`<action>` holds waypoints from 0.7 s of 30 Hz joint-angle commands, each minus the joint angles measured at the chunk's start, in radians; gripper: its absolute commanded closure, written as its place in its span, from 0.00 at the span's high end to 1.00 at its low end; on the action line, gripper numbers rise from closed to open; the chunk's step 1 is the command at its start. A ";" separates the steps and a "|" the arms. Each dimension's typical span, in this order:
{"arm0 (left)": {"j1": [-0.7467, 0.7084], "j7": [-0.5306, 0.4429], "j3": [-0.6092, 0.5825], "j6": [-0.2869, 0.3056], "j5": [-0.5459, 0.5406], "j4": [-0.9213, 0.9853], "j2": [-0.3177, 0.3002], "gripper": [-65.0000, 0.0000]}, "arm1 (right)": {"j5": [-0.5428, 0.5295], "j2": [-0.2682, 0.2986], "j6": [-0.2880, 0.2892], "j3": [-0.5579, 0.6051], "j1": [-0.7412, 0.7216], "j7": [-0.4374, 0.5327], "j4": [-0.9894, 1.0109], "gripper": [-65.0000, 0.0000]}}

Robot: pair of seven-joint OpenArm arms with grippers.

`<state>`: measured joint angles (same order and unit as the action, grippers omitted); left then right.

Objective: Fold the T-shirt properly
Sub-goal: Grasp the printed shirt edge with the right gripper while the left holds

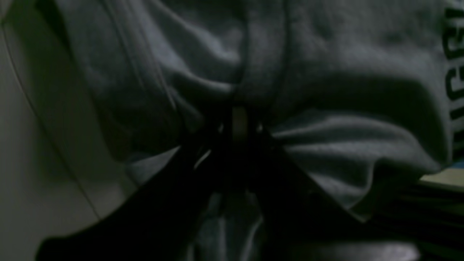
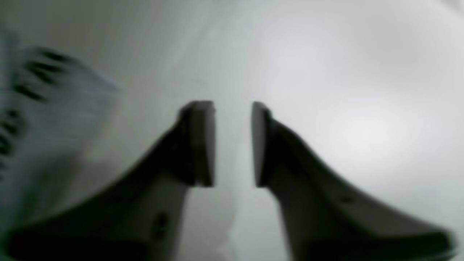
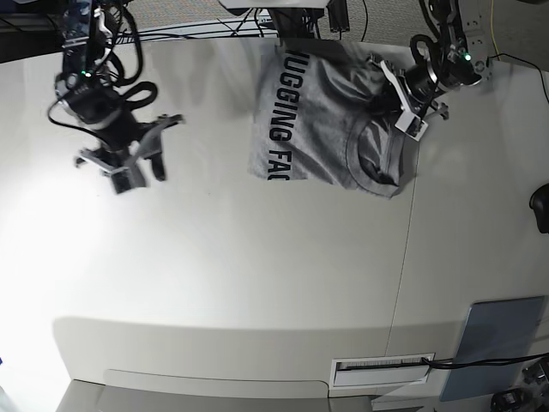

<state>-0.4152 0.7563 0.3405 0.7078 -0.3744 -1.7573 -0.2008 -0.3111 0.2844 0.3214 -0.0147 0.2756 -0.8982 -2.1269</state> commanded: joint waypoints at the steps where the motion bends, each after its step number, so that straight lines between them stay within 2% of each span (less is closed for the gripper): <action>1: 0.001 0.010 0.002 -0.010 -0.014 -0.011 -0.016 0.03 | 0.029 0.003 -0.005 0.031 -0.034 0.043 -0.013 0.12; 3: 0.000 0.010 0.003 -0.010 -0.060 -0.027 -0.024 0.03 | 0.093 -0.015 -0.009 0.109 -0.086 0.060 0.014 0.01; 7: -0.006 0.014 0.010 -0.010 -0.102 -0.082 -0.058 0.01 | 0.166 -0.082 -0.024 0.240 -0.198 0.069 0.148 0.00; 11: -0.048 0.018 0.061 -0.010 -0.180 -0.167 -0.075 0.01 | 0.174 -0.141 -0.024 0.330 -0.298 0.068 0.312 0.00; 14: -0.106 0.048 0.098 -0.010 -0.232 -0.211 -0.076 0.01 | 0.174 -0.162 -0.024 0.381 -0.357 0.067 0.418 0.00; 17: -0.179 0.054 0.102 -0.010 -0.237 -0.211 -0.076 0.01 | 0.174 -0.174 -0.024 0.425 -0.393 0.064 0.491 0.00; 19: -0.231 0.026 0.102 -0.010 -0.239 -0.209 -0.076 0.01 | 0.174 -0.174 -0.027 0.447 -0.400 0.064 0.521 0.00; 21: -0.275 -0.042 0.102 -0.010 -0.221 -0.204 -0.076 0.01 | 0.174 -0.174 -0.027 0.455 -0.399 0.053 0.541 0.00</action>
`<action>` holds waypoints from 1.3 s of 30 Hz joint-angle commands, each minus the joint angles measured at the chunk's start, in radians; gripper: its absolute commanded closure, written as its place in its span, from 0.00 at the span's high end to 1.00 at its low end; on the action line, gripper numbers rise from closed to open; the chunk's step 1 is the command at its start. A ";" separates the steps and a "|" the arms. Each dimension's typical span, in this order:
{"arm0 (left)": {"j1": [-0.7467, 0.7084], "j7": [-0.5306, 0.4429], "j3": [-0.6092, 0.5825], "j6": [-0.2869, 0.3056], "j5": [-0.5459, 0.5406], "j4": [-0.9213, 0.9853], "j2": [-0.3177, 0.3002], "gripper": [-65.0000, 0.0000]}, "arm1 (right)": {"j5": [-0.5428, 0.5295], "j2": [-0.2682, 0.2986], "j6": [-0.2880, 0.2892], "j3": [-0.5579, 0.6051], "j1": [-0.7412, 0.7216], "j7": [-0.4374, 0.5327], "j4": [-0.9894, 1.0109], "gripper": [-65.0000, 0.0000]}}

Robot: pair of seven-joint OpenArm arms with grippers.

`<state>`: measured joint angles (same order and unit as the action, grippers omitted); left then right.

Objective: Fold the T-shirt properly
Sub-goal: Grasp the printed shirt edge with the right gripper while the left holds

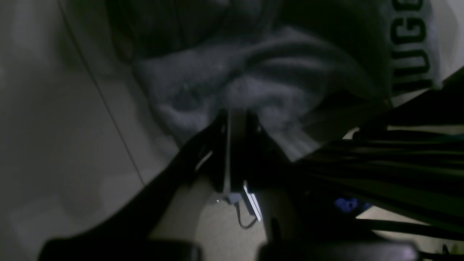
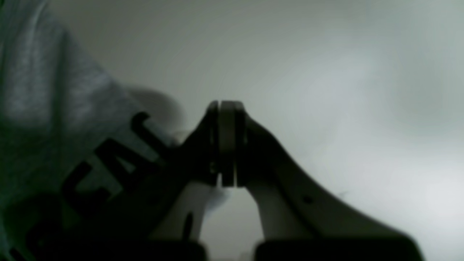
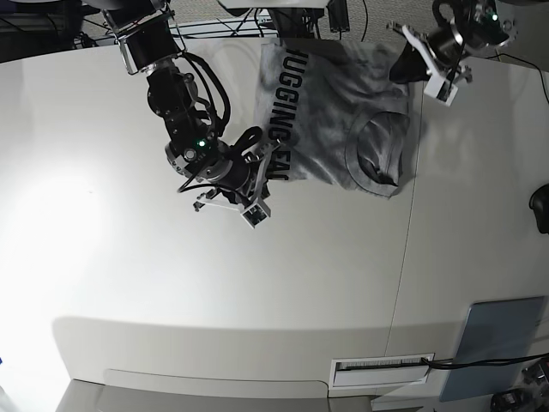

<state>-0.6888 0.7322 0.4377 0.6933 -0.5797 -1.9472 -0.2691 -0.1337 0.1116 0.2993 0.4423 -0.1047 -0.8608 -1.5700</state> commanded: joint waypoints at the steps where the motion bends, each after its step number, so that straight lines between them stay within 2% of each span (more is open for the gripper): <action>1: -0.019 -0.055 0.005 0.005 -0.002 -0.010 -0.008 0.01 | -0.003 -0.001 -0.005 -0.003 -0.017 0.007 -0.010 0.00; 5: -0.044 -0.177 0.003 0.005 0.084 0.048 -0.008 0.01 | 0.005 0.005 -0.005 -0.004 -0.007 -0.033 -0.005 0.00; 8: -0.018 -0.225 0.003 0.005 0.128 0.135 -0.008 0.01 | 0.039 0.005 -0.005 -0.004 0.013 -0.035 -0.006 0.00; 15: 0.102 -0.223 0.003 0.005 0.134 0.286 -0.007 0.01 | 0.056 0.005 -0.005 -0.004 0.070 -0.014 -0.006 0.00; 23: 0.212 -0.217 0.003 0.005 0.147 0.294 -0.008 0.01 | 0.060 0.005 -0.005 -0.004 0.138 -0.012 -0.071 0.00; 26: 0.275 -0.217 0.003 0.005 0.177 0.295 -0.008 0.01 | 0.103 0.005 -0.018 -0.004 0.174 -0.011 -0.122 0.00; 31: 0.382 -0.217 0.003 -0.019 0.176 0.302 -0.008 0.01 | 0.134 0.005 -0.028 -0.003 0.241 -0.013 -0.174 0.00; 39: 0.489 -0.216 0.003 -0.017 0.163 0.344 -0.023 0.01 | 0.151 0.005 -0.029 -0.006 0.344 -0.006 -0.253 0.00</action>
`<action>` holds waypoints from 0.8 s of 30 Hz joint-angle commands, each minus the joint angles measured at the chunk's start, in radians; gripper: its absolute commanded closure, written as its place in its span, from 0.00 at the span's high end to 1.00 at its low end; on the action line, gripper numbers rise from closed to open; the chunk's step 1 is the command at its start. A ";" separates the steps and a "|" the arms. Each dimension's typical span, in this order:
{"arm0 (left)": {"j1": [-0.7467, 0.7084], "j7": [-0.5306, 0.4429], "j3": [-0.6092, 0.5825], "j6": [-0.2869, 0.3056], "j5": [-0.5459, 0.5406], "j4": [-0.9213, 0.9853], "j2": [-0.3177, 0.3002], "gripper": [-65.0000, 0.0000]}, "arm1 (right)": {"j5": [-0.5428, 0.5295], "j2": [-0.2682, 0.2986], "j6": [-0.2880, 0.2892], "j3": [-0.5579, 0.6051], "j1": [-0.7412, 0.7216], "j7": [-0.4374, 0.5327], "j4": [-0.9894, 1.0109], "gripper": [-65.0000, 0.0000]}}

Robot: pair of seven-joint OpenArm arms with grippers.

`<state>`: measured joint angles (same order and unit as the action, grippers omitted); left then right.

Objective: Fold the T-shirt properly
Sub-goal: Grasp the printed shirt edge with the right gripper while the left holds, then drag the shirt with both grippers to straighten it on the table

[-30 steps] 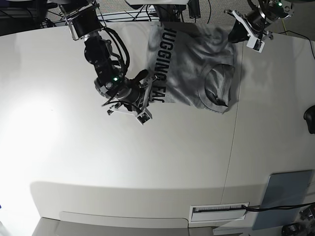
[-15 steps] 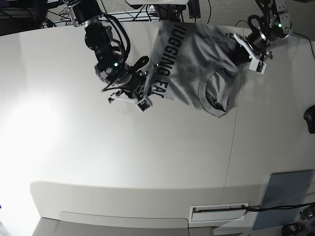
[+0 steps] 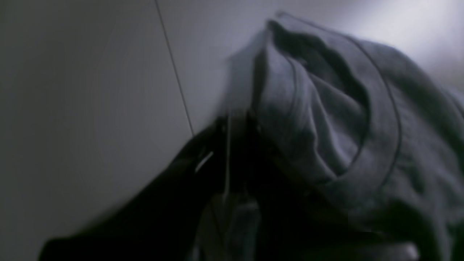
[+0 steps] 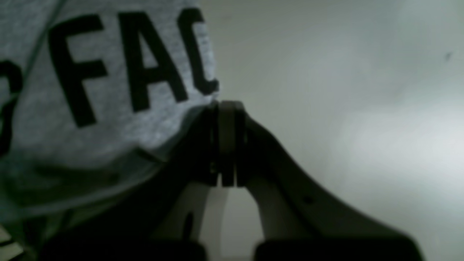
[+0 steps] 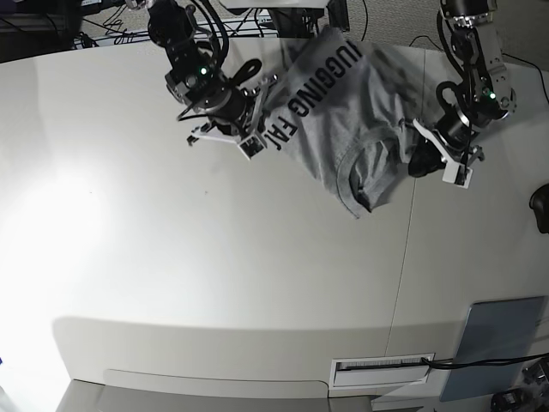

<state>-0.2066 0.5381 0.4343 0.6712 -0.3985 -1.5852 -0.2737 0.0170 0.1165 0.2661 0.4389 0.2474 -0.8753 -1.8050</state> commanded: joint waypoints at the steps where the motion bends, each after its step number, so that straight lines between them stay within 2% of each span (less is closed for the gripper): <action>1: 0.004 -0.014 0.007 0.007 -0.038 -0.026 -0.029 0.01 | 0.018 0.000 -0.008 -0.002 -0.010 0.010 -0.022 0.00; 4: -0.032 0.084 0.017 0.006 -0.122 -0.082 -0.071 0.01 | 0.108 0.000 -0.082 -0.005 -0.031 0.024 -0.023 0.00; 7: -0.108 0.164 0.043 0.006 -0.194 -0.153 -0.096 0.01 | 0.125 0.000 -0.090 -0.036 -0.066 0.024 -0.023 0.00; 12: -0.278 0.157 0.085 0.007 -0.258 -0.200 -0.097 0.01 | 0.081 0.000 -0.089 -0.068 -0.110 0.019 -0.020 0.00; 15: -0.363 0.142 0.085 0.027 -0.276 -0.200 -0.089 0.01 | 0.077 0.000 -0.087 -0.067 -0.111 0.013 -0.020 0.00; 19: -0.447 0.141 0.085 0.027 -0.366 -0.200 -0.080 0.01 | 0.076 0.000 -0.087 -0.067 -0.111 0.011 -0.020 0.00; 21: -0.462 0.141 0.085 0.027 -0.401 -0.200 -0.060 0.01 | 0.061 0.000 -0.087 -0.067 -0.111 0.010 -0.020 0.00; 24: -0.441 0.142 0.077 0.027 -0.383 -0.198 -0.004 0.01 | 0.005 -0.001 -0.063 -0.065 -0.109 -0.016 -0.020 0.00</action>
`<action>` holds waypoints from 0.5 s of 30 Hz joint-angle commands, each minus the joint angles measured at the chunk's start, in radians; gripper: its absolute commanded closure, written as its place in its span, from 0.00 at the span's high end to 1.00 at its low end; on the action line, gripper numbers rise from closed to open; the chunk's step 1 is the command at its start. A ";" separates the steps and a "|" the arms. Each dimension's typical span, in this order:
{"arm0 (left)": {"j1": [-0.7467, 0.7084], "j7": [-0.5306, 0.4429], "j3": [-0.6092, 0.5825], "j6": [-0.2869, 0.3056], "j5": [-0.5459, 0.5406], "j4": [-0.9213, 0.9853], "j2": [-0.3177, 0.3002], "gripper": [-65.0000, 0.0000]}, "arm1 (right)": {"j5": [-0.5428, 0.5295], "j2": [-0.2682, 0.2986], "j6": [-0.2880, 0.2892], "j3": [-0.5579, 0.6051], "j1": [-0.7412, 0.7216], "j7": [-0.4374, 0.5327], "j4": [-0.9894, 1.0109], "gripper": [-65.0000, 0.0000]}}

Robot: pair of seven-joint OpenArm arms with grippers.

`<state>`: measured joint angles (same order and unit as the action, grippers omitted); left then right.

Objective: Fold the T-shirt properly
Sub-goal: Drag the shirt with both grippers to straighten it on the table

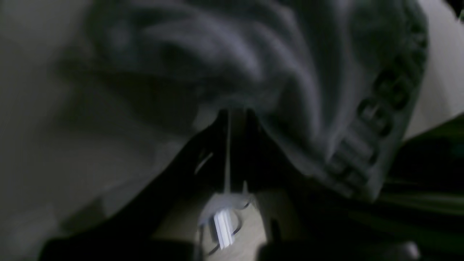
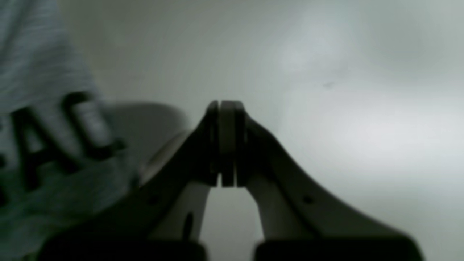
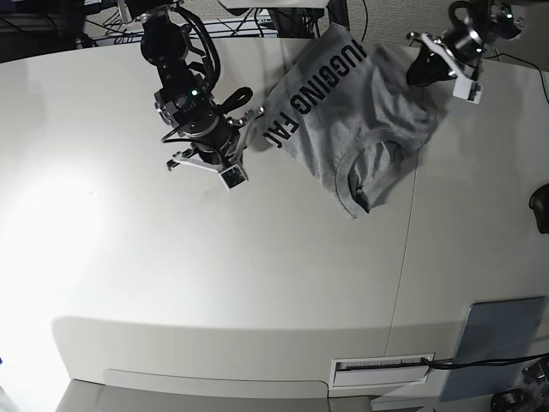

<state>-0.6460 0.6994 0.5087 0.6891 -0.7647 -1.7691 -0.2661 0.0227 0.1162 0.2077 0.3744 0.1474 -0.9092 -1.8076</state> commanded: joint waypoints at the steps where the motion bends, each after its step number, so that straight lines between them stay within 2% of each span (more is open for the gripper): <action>1: 0.014 -0.020 -0.008 0.009 0.009 -0.013 0.007 0.01 | -0.014 0.000 -0.002 0.000 -0.008 0.010 -0.017 0.00; 5: 0.083 -0.020 -0.072 0.003 0.134 0.000 0.056 0.01 | -0.014 0.000 -0.004 -0.003 0.006 -0.002 -0.017 0.00; 10: 0.186 -0.085 -0.150 -0.108 0.246 0.057 0.058 0.01 | -0.014 0.001 -0.003 -0.003 0.039 -0.027 -0.017 0.00; 15: 0.301 -0.143 -0.216 -0.133 0.328 0.130 0.058 0.01 | -0.014 0.000 -0.002 -0.003 0.069 -0.021 -0.018 0.00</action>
<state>-0.3504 0.5671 0.2905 0.5545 -0.4351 -1.6260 -0.1997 0.0093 0.1165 0.2058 0.3729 0.2218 -0.9447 -1.8076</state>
